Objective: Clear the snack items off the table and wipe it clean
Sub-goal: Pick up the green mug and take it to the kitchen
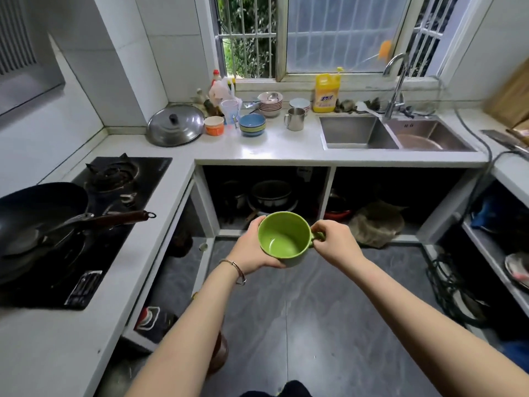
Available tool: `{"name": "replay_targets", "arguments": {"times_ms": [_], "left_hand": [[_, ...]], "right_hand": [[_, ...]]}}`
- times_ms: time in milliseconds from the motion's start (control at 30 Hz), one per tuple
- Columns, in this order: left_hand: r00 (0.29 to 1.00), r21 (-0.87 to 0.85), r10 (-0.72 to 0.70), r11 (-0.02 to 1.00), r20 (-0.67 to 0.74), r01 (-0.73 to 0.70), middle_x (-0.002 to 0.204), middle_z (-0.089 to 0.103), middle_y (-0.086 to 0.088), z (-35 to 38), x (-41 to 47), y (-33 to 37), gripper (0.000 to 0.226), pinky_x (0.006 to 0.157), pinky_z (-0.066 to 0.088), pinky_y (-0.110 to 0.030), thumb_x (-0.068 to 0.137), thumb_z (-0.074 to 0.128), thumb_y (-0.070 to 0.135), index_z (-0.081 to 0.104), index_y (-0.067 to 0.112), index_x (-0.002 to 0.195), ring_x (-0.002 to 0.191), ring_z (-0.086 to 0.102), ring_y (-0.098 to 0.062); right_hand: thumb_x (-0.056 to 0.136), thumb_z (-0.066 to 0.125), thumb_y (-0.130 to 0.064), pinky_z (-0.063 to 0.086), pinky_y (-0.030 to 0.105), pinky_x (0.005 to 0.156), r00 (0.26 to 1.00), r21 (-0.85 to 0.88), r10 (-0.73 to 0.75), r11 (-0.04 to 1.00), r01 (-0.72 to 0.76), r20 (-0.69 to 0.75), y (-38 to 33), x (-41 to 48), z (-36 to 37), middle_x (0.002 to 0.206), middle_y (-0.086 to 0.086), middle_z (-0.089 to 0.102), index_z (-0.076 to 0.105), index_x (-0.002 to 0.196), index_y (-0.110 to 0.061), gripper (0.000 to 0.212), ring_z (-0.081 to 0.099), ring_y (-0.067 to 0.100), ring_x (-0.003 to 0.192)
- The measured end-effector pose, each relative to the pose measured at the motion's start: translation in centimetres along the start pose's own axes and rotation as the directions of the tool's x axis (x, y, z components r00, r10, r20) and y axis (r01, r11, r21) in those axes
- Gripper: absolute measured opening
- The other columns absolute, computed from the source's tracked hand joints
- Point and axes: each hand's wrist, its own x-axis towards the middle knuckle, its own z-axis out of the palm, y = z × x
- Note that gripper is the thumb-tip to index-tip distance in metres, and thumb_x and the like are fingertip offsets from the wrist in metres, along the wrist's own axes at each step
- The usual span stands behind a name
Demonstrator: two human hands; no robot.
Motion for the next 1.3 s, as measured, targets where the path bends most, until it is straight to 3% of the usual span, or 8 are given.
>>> {"name": "replay_targets", "arguments": {"times_ms": [333, 433, 700, 833, 1000, 1300], "left_hand": [[0.998, 0.053, -0.015, 0.999, 0.059, 0.012, 0.125, 0.051, 0.011, -0.9, 12.7, -0.2, 0.123, 0.103, 0.039, -0.029, 0.037, 0.094, 0.035, 0.027, 0.026, 0.14, 0.12, 0.048, -0.013], [0.999, 0.06, -0.024, 0.998, 0.047, 0.021, 0.124, 0.052, 0.01, -0.8, 17.1, -0.1, 0.125, 0.104, 0.04, -0.033, 0.032, 0.091, 0.042, 0.027, 0.027, 0.139, 0.121, 0.049, -0.015], [0.998, 0.058, -0.044, 0.997, -0.033, 0.046, 0.119, 0.05, 0.012, -0.6, 29.7, 2.0, 0.119, 0.094, 0.037, -0.021, 0.042, 0.094, 0.028, 0.027, 0.021, 0.141, 0.116, 0.05, -0.013], [0.994, 0.039, -0.062, 0.997, -0.086, 0.066, 0.127, 0.052, 0.008, -1.1, 35.8, 3.3, 0.12, 0.098, 0.036, -0.022, 0.039, 0.095, 0.029, 0.03, 0.021, 0.14, 0.117, 0.048, -0.011], [0.991, 0.006, -0.079, 0.997, -0.105, 0.08, 0.129, 0.046, 0.002, -1.8, 42.6, 3.6, 0.115, 0.099, 0.032, -0.019, 0.039, 0.096, 0.02, 0.034, 0.013, 0.136, 0.119, 0.045, -0.012], [0.995, 0.049, -0.059, 0.997, -0.081, 0.063, 0.12, 0.042, 0.007, -5.8, 54.6, -0.3, 0.108, 0.092, 0.031, -0.014, 0.041, 0.095, 0.017, 0.037, 0.014, 0.133, 0.113, 0.042, -0.008]], "right_hand": [[0.072, 0.059, -0.009, 0.051, 0.033, 0.078, 0.998, 0.048, 0.055, 0.997, -0.055, 0.01, 3.1, 11.1, 0.0, 0.093, 0.001, 0.067, 0.063, 0.101, -0.021, 0.031, 0.062, 0.019, 0.088], [0.071, 0.057, -0.01, 0.052, 0.035, 0.076, 0.999, 0.048, 0.044, 0.998, -0.045, 0.028, 4.7, 15.7, 0.0, 0.09, -0.001, 0.068, 0.062, 0.093, -0.024, 0.026, 0.062, 0.019, 0.087], [0.069, 0.06, -0.011, 0.051, 0.035, 0.075, 0.994, 0.036, -0.015, 0.999, 0.011, 0.104, 8.4, 29.7, -2.0, 0.088, -0.001, 0.068, 0.064, 0.087, -0.024, 0.023, 0.062, 0.019, 0.086], [0.071, 0.06, -0.012, 0.049, 0.033, 0.075, 0.992, 0.025, -0.071, 0.997, 0.068, 0.108, 9.7, 36.7, -3.2, 0.092, 0.002, 0.069, 0.064, 0.089, -0.025, 0.023, 0.061, 0.021, 0.089], [0.073, 0.059, -0.009, 0.047, 0.03, 0.074, 0.992, 0.046, -0.05, 0.998, 0.045, 0.114, 10.5, 43.8, -3.2, 0.094, 0.004, 0.068, 0.065, 0.091, -0.022, 0.022, 0.061, 0.023, 0.089], [0.074, 0.06, -0.009, 0.05, 0.032, 0.073, 0.988, 0.073, -0.006, 0.997, -0.006, 0.157, 10.6, 55.7, 0.8, 0.087, 0.0, 0.067, 0.065, 0.087, -0.02, 0.019, 0.06, 0.02, 0.082]]}}
